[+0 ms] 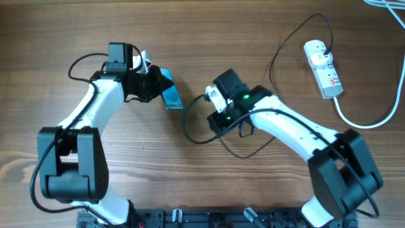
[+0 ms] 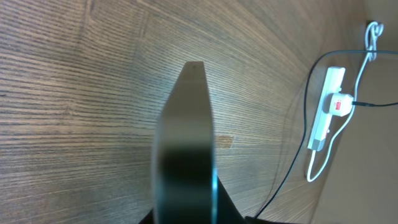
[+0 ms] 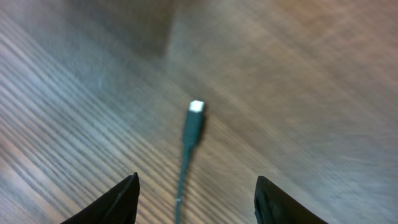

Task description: Plug charger to phone and switch on socket

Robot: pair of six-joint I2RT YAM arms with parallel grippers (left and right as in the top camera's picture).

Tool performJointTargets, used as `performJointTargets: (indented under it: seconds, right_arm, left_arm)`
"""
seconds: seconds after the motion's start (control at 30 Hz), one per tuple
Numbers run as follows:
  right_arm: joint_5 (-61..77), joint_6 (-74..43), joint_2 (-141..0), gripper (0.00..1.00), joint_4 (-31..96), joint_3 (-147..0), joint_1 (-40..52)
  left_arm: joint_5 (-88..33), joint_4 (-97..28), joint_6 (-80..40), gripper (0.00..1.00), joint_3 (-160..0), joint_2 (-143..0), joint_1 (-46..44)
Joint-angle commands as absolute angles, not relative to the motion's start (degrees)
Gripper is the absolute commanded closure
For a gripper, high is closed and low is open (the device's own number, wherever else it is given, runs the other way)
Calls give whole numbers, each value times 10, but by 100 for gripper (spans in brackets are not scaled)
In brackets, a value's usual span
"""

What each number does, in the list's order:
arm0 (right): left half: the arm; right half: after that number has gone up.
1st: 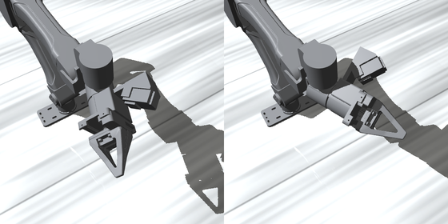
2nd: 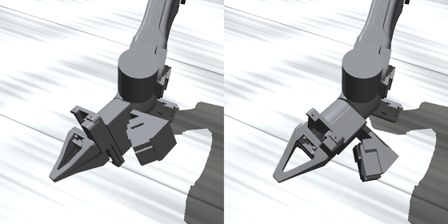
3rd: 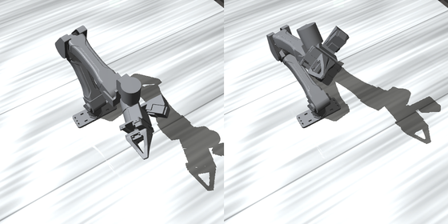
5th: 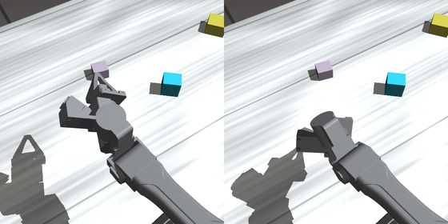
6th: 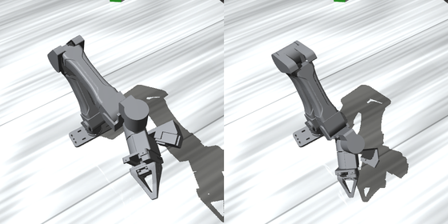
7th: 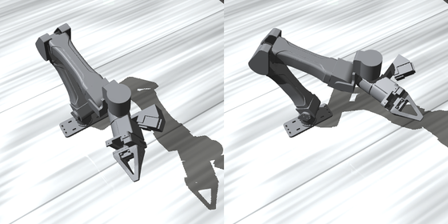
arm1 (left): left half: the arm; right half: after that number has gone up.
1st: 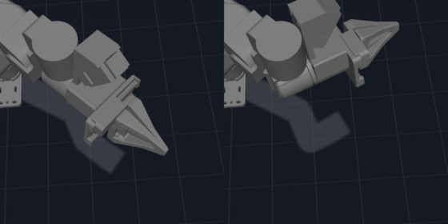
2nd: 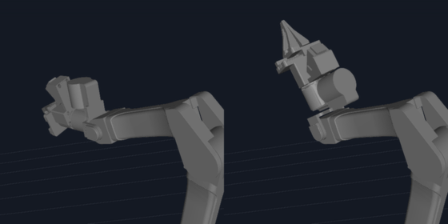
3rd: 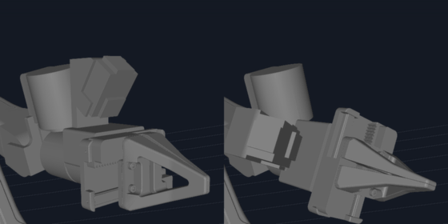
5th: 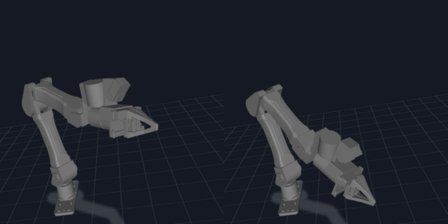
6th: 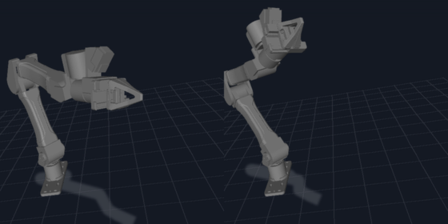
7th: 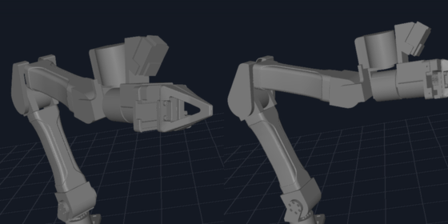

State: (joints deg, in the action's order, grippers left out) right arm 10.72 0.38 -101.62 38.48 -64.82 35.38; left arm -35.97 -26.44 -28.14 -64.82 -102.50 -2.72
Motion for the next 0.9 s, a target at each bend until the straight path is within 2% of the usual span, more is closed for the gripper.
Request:
performJointTargets:
  seconds: [0.0,0.27,0.37,0.47,0.57,0.7,0.8,0.87]
  right_arm:
    - [37,10,-1067,42,382,-642,382]
    - [-157,-37,-1127,43,351,-640,386]
    - [-149,-33,-1129,43,320,-640,386]
    - [-68,-28,-1129,43,304,-640,386]
    - [-26,-35,-1129,56,318,-640,386]
    - [-27,-47,-1129,66,334,-638,386]
    - [-26,-51,-1129,85,331,-636,386]
    - [-26,-51,-1129,89,328,-636,386]
  left_arm:
    - [-374,-259,-274,96,-649,-1040,-19]
    - [-299,-218,-267,96,-649,-1044,5]
    - [-299,-212,-256,96,-649,-1044,6]
    - [-299,-214,-256,96,-649,-1044,6]
    - [-299,-217,-256,96,-649,-1044,6]
    - [-299,-217,-256,96,-649,-1044,6]
    - [-299,-216,-252,96,-649,-1044,6]
    - [-299,-216,-252,96,-649,-1044,6]
